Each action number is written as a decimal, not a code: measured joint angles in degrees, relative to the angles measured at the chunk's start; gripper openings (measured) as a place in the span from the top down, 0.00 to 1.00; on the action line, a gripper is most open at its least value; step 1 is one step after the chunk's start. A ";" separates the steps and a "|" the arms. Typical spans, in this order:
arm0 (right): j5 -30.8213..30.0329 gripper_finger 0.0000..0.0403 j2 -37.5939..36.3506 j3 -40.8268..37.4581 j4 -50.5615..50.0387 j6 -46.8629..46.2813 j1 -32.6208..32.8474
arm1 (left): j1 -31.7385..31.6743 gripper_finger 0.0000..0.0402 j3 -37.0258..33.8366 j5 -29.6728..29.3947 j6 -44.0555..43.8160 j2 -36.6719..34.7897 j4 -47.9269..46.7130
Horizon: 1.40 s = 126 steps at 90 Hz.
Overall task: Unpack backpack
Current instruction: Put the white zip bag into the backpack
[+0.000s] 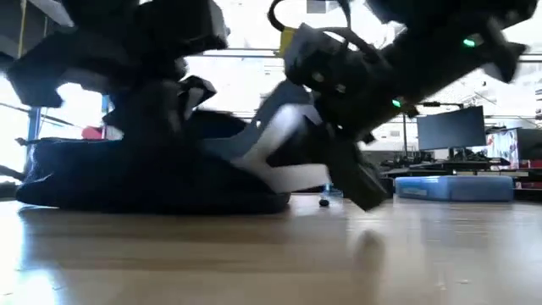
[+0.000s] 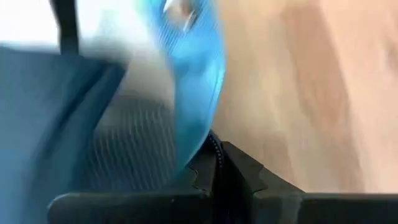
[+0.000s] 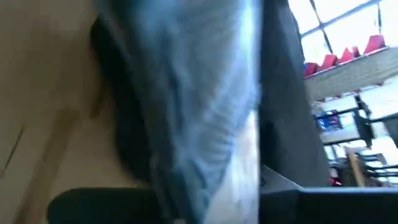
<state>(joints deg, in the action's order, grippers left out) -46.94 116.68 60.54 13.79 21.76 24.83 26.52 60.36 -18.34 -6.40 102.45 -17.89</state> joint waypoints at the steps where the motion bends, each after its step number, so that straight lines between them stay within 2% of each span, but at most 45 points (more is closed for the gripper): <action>1: 0.46 1.00 0.00 0.17 0.13 0.08 -0.11 | 0.00 1.00 0.00 0.00 0.41 0.00 0.61; 8: 3.52 1.00 0.00 1.22 0.85 -0.09 -0.83 | -0.10 1.00 0.00 0.25 2.49 0.00 4.38; 23: 5.79 1.00 0.07 2.64 3.88 0.42 -3.14 | -0.24 1.00 0.00 2.67 4.45 0.00 9.34; 44: 15.10 1.00 0.13 2.75 13.38 -0.52 -6.57 | 1.55 1.00 0.00 4.02 6.03 0.00 10.55; 57: 23.72 1.00 0.13 2.75 16.86 -0.78 -6.37 | 3.53 1.00 0.00 4.32 5.98 0.00 10.49; 66: 35.76 1.00 0.13 2.75 17.03 -4.24 -6.98 | 5.18 1.00 0.01 4.87 4.23 0.00 10.88; 71: 39.71 1.00 0.48 2.84 17.32 -6.70 -7.34 | 6.34 1.00 0.07 5.68 1.90 0.00 11.00; 82: 38.61 1.00 1.54 2.88 15.91 -6.68 -7.44 | 8.61 0.99 0.07 5.32 -3.89 0.00 10.85; 92: 38.01 1.00 1.88 2.88 14.56 -6.56 -7.56 | 10.56 0.93 0.09 5.92 -10.16 0.00 10.01; 107: 36.87 1.00 1.92 2.88 13.36 -6.66 -6.96 | 13.15 0.83 0.09 14.33 -20.54 -2.98 9.16; 116: 36.31 1.00 1.92 2.92 12.57 -6.44 -6.34 | 15.75 0.80 0.09 13.39 -24.17 -6.28 9.01; 126: 36.06 1.00 1.92 2.92 12.60 -6.37 -6.27 | 18.43 0.79 0.09 9.19 -26.62 -10.39 7.76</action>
<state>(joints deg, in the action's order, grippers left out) -10.88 118.61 63.46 26.39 15.39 18.56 44.95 60.45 -9.15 -33.02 92.06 -10.13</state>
